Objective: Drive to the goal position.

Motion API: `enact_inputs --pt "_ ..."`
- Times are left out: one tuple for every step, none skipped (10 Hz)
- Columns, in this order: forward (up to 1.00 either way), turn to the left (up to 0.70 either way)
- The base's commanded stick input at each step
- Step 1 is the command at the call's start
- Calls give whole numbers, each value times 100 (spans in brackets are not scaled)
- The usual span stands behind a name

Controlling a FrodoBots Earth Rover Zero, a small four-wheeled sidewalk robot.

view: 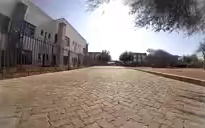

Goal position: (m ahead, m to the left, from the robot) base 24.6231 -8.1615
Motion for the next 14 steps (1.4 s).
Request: enact_inputs --pt "100 -27" --pt "100 -27" --pt "100 -25" --pt "100 -13" --pt "100 -1" --pt "100 0" --pt "100 0" --pt "100 0" --pt "100 0" --pt "100 0" --pt "100 0" --pt "100 0" --pt "100 0" --pt "100 0"
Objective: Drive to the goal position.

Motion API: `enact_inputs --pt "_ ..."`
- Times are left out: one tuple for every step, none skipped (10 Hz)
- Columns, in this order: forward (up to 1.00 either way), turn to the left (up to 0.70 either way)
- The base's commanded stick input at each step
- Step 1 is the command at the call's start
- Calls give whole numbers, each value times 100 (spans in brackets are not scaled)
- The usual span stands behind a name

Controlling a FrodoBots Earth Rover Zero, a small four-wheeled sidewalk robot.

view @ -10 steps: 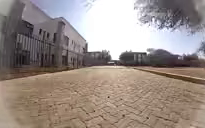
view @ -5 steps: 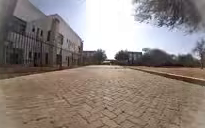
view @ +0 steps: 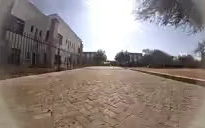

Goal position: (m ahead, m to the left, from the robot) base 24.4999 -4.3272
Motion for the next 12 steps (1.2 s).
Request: enact_inputs --pt "100 0" --pt "100 0" --pt "100 0" --pt "100 0" --pt "100 0" --pt "100 0" --pt "100 0" --pt "100 0" --pt "100 0" --pt "100 0" --pt "100 0" --pt "100 0"
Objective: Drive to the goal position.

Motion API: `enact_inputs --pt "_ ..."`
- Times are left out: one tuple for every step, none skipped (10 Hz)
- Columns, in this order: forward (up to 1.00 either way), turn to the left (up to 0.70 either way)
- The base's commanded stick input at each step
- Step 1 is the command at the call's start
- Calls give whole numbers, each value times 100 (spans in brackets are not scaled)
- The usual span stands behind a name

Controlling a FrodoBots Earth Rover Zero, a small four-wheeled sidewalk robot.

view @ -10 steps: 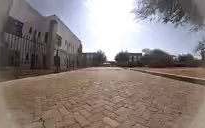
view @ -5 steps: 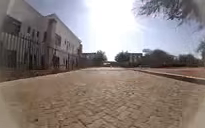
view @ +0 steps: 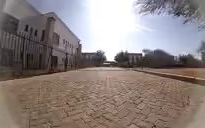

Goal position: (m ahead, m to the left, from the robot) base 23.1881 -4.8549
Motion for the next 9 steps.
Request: enact_inputs --pt "100 0" --pt "100 0" --pt "100 0" --pt "100 0" --pt "100 0" --pt "100 0" --pt "100 0" --pt "100 0" --pt "100 0"
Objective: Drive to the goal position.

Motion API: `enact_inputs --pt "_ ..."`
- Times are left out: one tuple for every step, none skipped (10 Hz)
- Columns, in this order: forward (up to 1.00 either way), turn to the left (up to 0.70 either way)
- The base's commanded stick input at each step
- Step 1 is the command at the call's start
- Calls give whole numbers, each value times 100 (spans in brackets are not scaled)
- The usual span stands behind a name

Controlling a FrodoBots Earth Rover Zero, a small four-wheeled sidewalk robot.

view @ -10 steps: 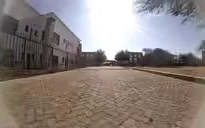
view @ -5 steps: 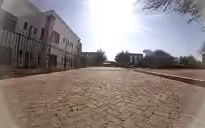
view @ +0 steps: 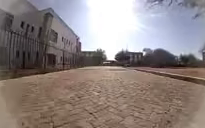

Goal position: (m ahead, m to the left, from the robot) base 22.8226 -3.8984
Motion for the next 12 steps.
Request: enact_inputs --pt "100 0" --pt "100 0" --pt "100 0" --pt "100 0" --pt "100 0" --pt "100 0" --pt "100 0" --pt "100 0" --pt "100 0" --pt "100 0" --pt "100 0" --pt "100 0"
